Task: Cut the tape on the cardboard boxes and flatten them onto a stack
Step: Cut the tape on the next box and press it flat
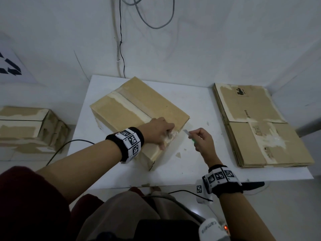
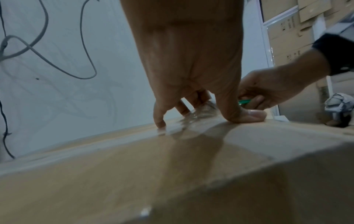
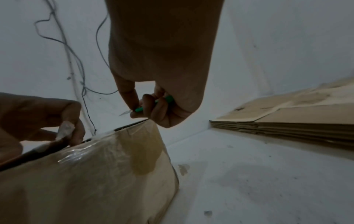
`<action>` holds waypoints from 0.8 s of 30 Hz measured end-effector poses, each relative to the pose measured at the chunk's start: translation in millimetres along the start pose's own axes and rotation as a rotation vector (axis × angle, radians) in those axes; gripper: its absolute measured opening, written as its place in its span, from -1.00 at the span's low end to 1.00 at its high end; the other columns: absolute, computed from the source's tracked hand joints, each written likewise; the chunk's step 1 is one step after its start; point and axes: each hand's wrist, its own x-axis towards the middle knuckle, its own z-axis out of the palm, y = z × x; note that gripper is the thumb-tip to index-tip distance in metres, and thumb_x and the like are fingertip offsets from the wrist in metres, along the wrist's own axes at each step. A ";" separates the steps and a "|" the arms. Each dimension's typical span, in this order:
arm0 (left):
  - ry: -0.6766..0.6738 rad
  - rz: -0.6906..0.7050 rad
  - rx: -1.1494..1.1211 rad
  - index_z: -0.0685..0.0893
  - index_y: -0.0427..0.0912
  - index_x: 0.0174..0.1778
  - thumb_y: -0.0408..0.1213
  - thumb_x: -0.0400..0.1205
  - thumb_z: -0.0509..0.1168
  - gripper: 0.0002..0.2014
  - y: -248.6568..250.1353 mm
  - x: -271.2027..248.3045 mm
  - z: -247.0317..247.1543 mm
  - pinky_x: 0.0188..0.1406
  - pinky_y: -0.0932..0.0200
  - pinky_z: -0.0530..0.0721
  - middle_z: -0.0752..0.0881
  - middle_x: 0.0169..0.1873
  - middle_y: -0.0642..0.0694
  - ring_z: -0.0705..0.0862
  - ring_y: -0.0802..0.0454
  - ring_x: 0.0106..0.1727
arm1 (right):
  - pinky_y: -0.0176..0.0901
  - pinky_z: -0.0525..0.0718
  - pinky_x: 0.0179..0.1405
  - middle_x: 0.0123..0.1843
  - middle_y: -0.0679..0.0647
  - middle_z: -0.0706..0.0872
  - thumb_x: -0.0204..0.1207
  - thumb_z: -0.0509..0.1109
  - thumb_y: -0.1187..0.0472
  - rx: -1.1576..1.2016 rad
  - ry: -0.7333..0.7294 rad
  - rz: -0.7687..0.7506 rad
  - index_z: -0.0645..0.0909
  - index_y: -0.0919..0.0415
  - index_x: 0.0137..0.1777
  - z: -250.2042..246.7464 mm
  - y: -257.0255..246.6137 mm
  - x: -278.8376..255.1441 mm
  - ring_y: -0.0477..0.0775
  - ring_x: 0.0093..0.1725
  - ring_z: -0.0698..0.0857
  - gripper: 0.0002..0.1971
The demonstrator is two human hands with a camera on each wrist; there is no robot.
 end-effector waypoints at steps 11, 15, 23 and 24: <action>0.277 -0.329 -0.126 0.15 -0.25 0.42 -0.10 0.45 0.39 -0.27 33.3 2.2 12.0 0.42 -0.55 0.17 0.61 -0.18 -0.09 0.56 -0.19 0.03 | -0.21 0.57 -0.40 0.13 -0.02 0.69 0.72 0.27 0.17 -0.017 0.064 -0.106 0.52 0.21 0.16 38.7 -5.1 6.8 -0.01 -0.35 0.71 -0.87; 0.561 -0.578 -0.594 0.15 -0.18 0.32 -0.21 0.53 0.32 -0.44 52.5 15.5 29.2 0.44 -0.43 0.20 0.59 0.15 -0.26 0.54 -0.24 0.24 | -0.19 0.55 -0.39 0.13 -0.03 0.70 0.73 0.26 0.14 0.000 0.108 -0.111 0.51 0.19 0.15 42.6 -2.3 6.4 -0.05 -0.47 0.61 -0.87; 0.870 -0.666 -0.934 0.19 -0.08 0.06 -0.43 0.52 0.25 -0.63 20.3 12.3 50.2 0.40 -0.15 0.44 0.73 -0.16 0.04 0.67 0.07 -0.02 | -0.45 0.48 -0.33 -0.17 0.01 0.80 0.63 0.40 0.18 -0.145 -0.060 -0.198 0.57 0.11 0.04 31.1 6.8 -15.0 -0.29 -0.32 0.67 -0.93; 0.888 -0.687 -0.937 0.22 -0.08 0.06 -0.43 0.52 0.26 -0.64 18.1 12.2 52.8 0.40 -0.11 0.44 0.77 -0.13 0.03 0.66 0.17 -0.07 | -0.48 0.45 -0.36 -0.18 0.03 0.80 0.62 0.42 0.20 -0.165 -0.081 -0.216 0.58 0.13 0.03 30.2 8.4 -16.9 -0.30 -0.36 0.65 -0.92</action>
